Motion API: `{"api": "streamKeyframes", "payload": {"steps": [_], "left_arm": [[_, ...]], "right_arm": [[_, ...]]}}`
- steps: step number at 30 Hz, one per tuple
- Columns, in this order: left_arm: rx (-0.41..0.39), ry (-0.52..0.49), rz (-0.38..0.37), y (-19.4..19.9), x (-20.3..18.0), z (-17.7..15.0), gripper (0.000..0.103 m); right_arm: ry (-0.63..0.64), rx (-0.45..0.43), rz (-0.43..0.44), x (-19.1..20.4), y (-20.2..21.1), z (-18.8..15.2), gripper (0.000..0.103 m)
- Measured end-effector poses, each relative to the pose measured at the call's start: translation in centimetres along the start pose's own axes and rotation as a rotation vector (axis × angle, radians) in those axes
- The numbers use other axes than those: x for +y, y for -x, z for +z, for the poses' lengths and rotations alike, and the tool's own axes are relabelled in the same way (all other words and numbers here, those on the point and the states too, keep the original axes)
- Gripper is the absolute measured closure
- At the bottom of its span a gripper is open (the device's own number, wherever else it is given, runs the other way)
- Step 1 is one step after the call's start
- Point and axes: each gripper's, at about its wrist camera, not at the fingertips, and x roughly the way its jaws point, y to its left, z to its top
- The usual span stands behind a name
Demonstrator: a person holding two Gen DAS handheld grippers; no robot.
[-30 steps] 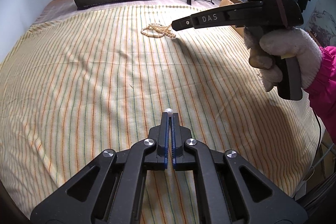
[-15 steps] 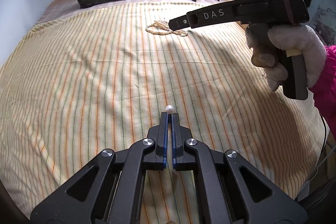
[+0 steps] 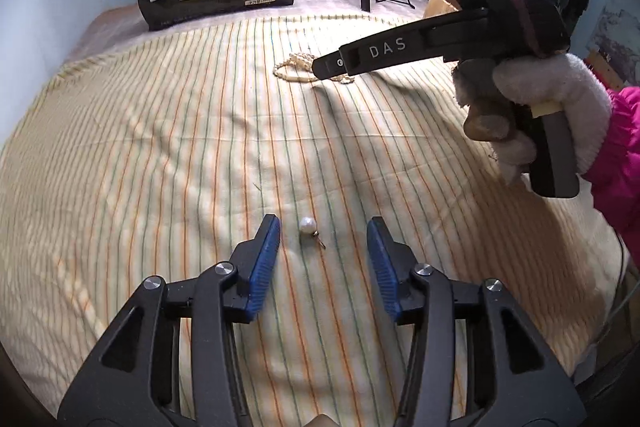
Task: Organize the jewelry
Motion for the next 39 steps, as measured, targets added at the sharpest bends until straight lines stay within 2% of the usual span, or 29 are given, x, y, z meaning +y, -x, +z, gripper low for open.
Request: {"api": "streamKeyframes", "payload": {"steps": [4, 7, 10, 14, 16, 19, 22, 23, 30, 31, 39], "left_arm": [[-0.003, 0.023, -0.008, -0.3, 0.5, 0.2, 0.057], [-0.009, 0.022, 0.018, -0.3, 0.6, 0.1, 0.071], [-0.021, 0.042, 0.011, 0.0, 1.1, -0.2, 0.081], [-0.02, 0.04, 0.009, 0.5, 1.2, -0.6, 0.083], [-0.02, 0.035, 0.015, 0.5, 1.1, -0.6, 0.087], [-0.024, 0.037, 0.012, 0.7, 1.1, -0.7, 0.087], [-0.027, 0.033, 0.012, 0.8, 1.0, -0.7, 0.087], [-0.027, 0.031, 0.012, 0.9, 0.9, -0.7, 0.087], [-0.03, 0.036, 0.007, 1.2, 1.0, -0.6, 0.087], [-0.031, 0.038, 0.006, 1.2, 1.0, -0.6, 0.087], [-0.047, 0.047, 0.009, 2.2, 1.3, -0.3, 0.087]], "right_arm": [[0.003, -0.004, -0.005, 0.0, -0.2, 0.0, 0.057], [0.01, -0.004, -0.009, 0.1, -0.4, 0.0, 0.056], [0.022, -0.005, -0.015, 0.3, -0.5, 0.0, 0.056], [0.041, -0.003, -0.022, 0.5, -0.6, -0.1, 0.058], [0.052, -0.002, -0.032, 0.6, -0.6, -0.2, 0.064], [0.056, 0.0, -0.039, 0.7, -0.6, -0.2, 0.073], [0.062, 0.001, -0.047, 0.8, -0.6, -0.2, 0.094], [0.064, 0.001, -0.049, 0.8, -0.6, -0.2, 0.096], [0.036, -0.01, -0.026, 0.4, 0.0, -0.2, 0.099], [0.027, -0.014, -0.019, 0.2, 0.2, -0.2, 0.103], [-0.002, -0.056, -0.003, -0.3, 2.8, 0.1, 0.103]]}}
